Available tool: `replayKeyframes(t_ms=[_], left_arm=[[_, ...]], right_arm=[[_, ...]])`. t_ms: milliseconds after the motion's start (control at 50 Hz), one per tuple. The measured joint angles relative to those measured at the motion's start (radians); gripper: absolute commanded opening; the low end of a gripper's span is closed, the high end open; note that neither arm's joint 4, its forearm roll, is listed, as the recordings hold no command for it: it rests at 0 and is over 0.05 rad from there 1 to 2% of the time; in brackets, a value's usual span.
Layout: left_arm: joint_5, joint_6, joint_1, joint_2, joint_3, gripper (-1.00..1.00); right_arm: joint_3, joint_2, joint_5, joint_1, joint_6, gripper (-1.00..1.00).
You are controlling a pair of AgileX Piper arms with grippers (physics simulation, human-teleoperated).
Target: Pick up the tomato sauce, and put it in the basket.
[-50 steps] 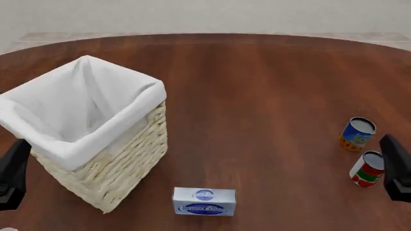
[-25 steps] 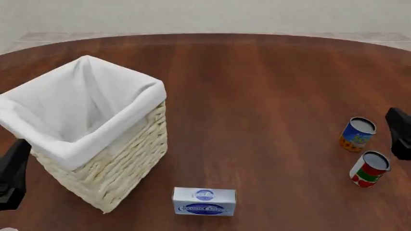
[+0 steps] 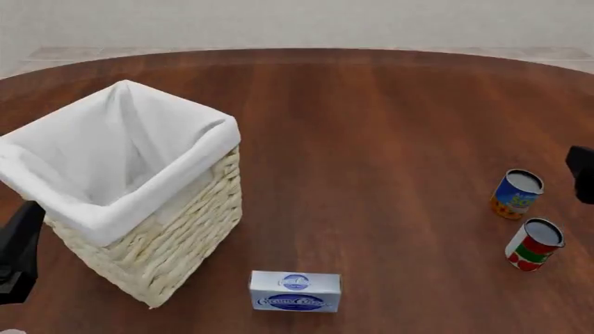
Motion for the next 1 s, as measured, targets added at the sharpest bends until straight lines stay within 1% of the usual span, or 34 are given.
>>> replayKeyframes(t_ms=[240, 460, 660, 1000], left_arm=[[0.0, 0.0, 0.0, 0.0, 0.0, 1.0], [0.0, 0.0, 0.0, 0.0, 0.0, 1.0], [0.0, 0.0, 0.0, 0.0, 0.0, 1.0], [0.0, 0.0, 0.0, 0.0, 0.0, 1.0]], right_arm=[[-0.039, 0.012, 0.101, -0.033, -0.006, 1.0], [-0.025, 0.031, 0.12, -0.061, -0.015, 1.0], [0.007, 0.058, 0.093, -0.09, -0.018, 1.0], [0.072, 0.153, -0.02, -0.117, -0.016, 1.0]])
